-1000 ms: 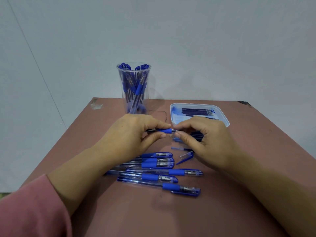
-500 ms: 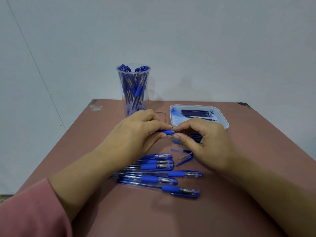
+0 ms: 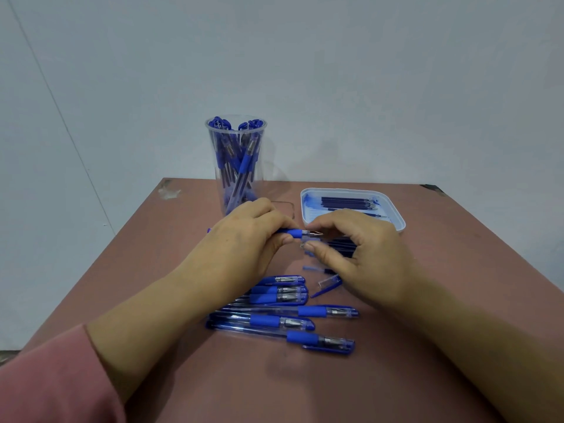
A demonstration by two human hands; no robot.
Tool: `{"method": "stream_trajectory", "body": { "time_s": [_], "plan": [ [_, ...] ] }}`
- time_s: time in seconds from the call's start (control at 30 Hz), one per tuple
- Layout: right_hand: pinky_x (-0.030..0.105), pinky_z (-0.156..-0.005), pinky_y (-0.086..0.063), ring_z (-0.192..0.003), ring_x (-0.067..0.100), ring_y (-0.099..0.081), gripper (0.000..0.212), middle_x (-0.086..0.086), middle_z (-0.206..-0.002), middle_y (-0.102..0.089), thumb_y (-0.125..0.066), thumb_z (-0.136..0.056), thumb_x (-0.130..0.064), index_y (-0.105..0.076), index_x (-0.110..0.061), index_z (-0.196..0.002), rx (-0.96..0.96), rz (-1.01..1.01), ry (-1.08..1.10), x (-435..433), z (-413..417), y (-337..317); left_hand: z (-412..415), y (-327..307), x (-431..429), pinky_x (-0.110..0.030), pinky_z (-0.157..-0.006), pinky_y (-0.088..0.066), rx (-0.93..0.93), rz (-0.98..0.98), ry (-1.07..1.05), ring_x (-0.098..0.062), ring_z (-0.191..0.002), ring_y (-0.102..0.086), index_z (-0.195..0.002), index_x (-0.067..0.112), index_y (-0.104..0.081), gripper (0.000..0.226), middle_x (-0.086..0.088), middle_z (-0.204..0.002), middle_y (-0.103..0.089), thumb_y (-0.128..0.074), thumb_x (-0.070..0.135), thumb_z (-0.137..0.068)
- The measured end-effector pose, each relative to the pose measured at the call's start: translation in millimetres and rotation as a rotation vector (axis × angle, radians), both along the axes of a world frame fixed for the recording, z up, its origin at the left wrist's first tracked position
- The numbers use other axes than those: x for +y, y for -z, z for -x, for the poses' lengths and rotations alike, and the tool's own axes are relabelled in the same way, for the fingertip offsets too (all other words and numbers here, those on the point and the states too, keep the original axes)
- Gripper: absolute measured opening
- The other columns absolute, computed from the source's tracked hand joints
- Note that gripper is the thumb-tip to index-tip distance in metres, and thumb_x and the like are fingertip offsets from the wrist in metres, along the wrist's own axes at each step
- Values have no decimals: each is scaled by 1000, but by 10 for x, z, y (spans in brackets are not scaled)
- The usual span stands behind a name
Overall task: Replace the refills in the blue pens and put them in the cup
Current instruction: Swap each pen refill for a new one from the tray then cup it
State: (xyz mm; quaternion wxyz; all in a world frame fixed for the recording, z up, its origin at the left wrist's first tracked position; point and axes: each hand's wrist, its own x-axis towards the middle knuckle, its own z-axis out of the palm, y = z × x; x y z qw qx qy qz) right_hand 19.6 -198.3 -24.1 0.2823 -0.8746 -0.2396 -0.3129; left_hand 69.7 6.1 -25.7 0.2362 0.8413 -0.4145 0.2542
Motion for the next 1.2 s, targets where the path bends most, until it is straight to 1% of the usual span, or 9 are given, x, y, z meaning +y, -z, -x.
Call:
{"method": "stream_trajectory", "body": {
  "time_s": [0.1,0.23,0.47,0.57,0.67,0.77,0.87,1.03,1.2],
  "plan": [
    [13,-80,-45,-89,2,-59,26,-7,-95,-68,-62,-91,-32,-68,-15,-110,8,21,22,-1,1,8,8,-6,-3,-23,-72,-42,22,5,-5,-2,-83,-43,-107,22,-67,37,17,-93,-46,-39,45,-97],
    [27,-72,-45,-78,14,-60,27,-2,-85,-67,-52,-92,-31,-69,-13,-104,-83,153,77,9,-10,24,33,-15,-2,-23,-72,-40,38,0,-2,-2,-82,-42,-106,22,-67,33,17,-93,-46,-43,42,-96],
    [30,-73,-48,-80,21,-61,37,1,-90,-68,-49,-91,-38,-68,-13,-111,-157,296,209,36,47,-13,31,-15,-8,-26,-72,-43,43,8,4,-3,-82,-44,-106,22,-68,38,17,-92,-46,-40,46,-95],
    [40,-63,-50,-72,25,-58,35,3,-83,-66,-42,-95,-32,-70,-12,-101,-171,367,214,44,51,-4,36,-22,-12,-26,-72,-41,29,5,-4,-5,-81,-43,-105,22,-68,43,17,-90,-44,-38,50,-95],
    [43,-61,-49,-70,25,-56,26,3,-80,-63,-47,-94,-28,-67,-12,-95,-143,375,195,43,57,5,50,-28,-18,-30,-70,-44,16,-20,-22,-8,-80,-45,-104,23,-69,43,16,-89,-45,-37,49,-92],
    [33,-72,-50,-79,19,-59,20,0,-87,-66,-65,-88,-27,-66,-13,-102,-79,281,183,37,106,1,57,-25,-11,-27,-71,-40,40,-25,-36,-9,-79,-44,-104,23,-69,42,15,-88,-45,-38,49,-92],
    [16,-82,-41,-89,6,-56,31,-4,-97,-68,-62,-90,-35,-65,-16,-114,38,139,158,10,126,-11,56,-24,-8,-22,-72,-35,66,-29,-50,-8,-80,-44,-105,23,-69,33,15,-88,-46,-46,42,-92],
    [11,-78,-44,-88,4,-59,15,-6,-92,-70,-64,-90,-18,-71,-16,-104,124,-12,97,-9,90,-21,52,-20,-9,-19,-71,-34,99,-38,-65,-7,-81,-45,-105,23,-68,27,14,-89,-49,-50,39,-93],
    [4,-77,-40,-91,-1,-56,14,-12,-91,-64,-62,-91,-12,-70,-19,-100,214,-95,154,-109,107,-81,-38,-4,59,-22,-73,-36,125,-42,-112,-11,-82,-49,-105,21,-68,23,9,-91,-52,-53,35,-94]
  ]
}}
